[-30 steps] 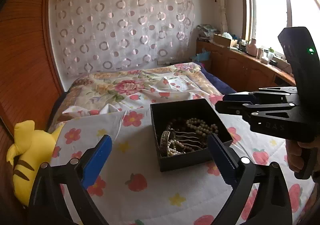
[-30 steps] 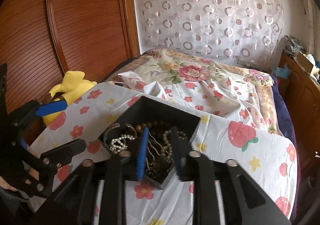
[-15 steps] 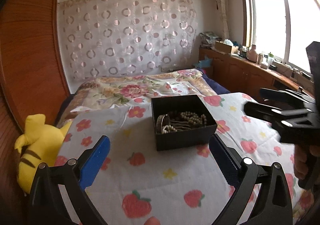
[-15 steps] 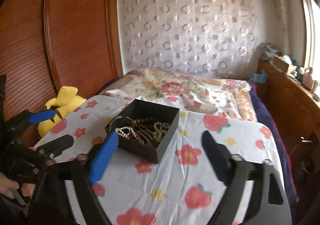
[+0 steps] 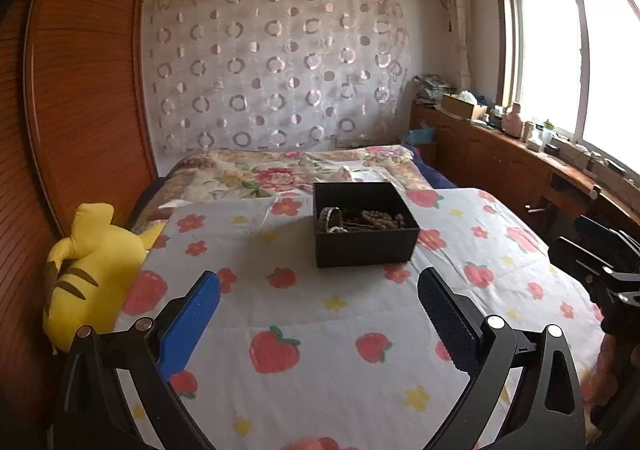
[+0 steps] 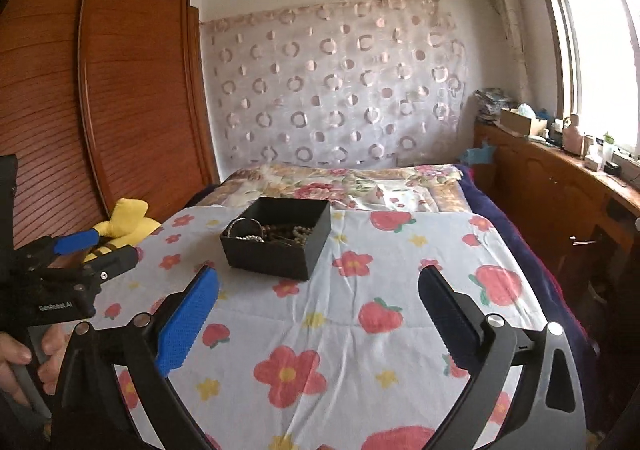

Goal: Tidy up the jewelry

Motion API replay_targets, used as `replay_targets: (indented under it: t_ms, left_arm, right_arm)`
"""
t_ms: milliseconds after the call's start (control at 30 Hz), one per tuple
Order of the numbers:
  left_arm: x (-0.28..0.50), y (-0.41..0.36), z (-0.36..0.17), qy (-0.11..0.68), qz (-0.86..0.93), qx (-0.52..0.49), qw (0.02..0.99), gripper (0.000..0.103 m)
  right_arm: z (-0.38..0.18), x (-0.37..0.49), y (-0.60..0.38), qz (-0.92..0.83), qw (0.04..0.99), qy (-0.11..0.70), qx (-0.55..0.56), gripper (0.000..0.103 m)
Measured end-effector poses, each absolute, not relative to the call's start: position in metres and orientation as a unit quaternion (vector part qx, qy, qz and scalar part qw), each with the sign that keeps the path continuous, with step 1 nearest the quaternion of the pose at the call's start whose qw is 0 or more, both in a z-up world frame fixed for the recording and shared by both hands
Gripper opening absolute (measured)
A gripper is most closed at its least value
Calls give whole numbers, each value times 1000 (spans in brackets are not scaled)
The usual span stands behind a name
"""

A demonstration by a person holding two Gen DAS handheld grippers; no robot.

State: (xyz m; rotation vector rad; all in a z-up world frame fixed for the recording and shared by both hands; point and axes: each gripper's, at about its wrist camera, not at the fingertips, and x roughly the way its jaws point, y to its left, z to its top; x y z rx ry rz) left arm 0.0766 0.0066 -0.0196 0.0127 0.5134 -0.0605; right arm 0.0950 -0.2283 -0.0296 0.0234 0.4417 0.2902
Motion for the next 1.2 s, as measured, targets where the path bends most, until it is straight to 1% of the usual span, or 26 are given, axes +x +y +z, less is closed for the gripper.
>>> replay_targets:
  t_ms: [333,1200]
  left_arm:
    - [61,-2,-19,239,-29,14,971,95]
    - [53,-8,-15,229,-30,10,973,95]
  right_arm:
    - [-37,86,-225,136,968,210,6,101]
    - [-46,83,-232,123,970,211,10,101]
